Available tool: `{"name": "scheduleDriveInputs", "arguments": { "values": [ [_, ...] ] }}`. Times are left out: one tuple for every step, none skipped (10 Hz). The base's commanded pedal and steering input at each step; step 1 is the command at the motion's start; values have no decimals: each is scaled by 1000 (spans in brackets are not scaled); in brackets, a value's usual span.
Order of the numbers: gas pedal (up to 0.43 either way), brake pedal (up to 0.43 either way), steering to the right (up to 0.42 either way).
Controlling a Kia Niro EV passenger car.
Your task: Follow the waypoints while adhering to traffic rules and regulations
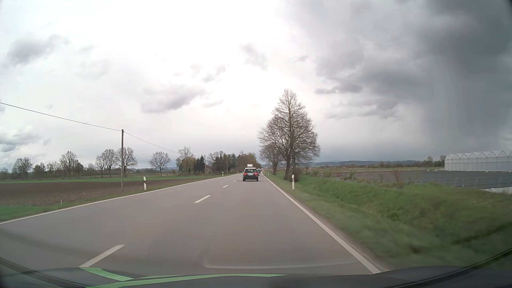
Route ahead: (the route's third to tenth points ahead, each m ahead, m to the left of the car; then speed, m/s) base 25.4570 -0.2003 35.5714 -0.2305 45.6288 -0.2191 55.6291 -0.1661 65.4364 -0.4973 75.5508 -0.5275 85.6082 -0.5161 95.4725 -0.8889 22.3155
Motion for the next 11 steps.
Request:
{"name": "scheduleDriveInputs", "arguments": {
  "values": [
    [189, 0, 0],
    [189, 0, 0],
    [189, 0, 0],
    [189, 0, 0],
    [189, 0, 0],
    [177, 0, 0],
    [169, 0, 0],
    [169, 0, 0],
    [169, 0, 0],
    [169, 0, 0],
    [157, 0, 0]
  ]
}}
